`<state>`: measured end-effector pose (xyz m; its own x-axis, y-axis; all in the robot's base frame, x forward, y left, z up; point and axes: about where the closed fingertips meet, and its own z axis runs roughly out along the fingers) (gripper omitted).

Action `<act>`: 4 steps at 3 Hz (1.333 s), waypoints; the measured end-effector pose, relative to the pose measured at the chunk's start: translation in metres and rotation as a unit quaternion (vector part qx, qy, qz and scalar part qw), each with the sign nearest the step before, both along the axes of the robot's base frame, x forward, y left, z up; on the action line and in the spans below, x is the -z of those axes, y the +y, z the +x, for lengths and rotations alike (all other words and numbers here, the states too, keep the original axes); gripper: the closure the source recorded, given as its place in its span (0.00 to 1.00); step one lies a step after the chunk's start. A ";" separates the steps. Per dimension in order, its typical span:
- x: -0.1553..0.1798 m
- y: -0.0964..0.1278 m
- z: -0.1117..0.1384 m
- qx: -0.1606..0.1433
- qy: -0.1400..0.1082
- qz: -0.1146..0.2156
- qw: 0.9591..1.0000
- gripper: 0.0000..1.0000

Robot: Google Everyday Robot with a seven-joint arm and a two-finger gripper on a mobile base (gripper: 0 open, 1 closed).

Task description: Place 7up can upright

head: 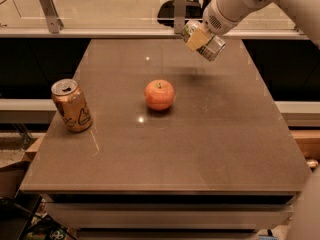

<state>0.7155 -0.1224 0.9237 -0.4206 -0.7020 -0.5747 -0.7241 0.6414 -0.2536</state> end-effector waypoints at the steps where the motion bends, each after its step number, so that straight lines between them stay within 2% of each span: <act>1: -0.018 0.001 0.004 -0.020 -0.072 0.038 0.996 1.00; 2: -0.035 -0.001 0.018 -0.047 -0.143 0.090 0.984 1.00; 3: -0.045 -0.007 0.031 -0.073 -0.197 0.159 0.965 1.00; 4: -0.041 -0.010 0.041 -0.095 -0.222 0.228 0.943 1.00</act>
Offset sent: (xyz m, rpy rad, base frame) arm 0.0288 -0.0100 0.0623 0.3130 -0.4813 0.1852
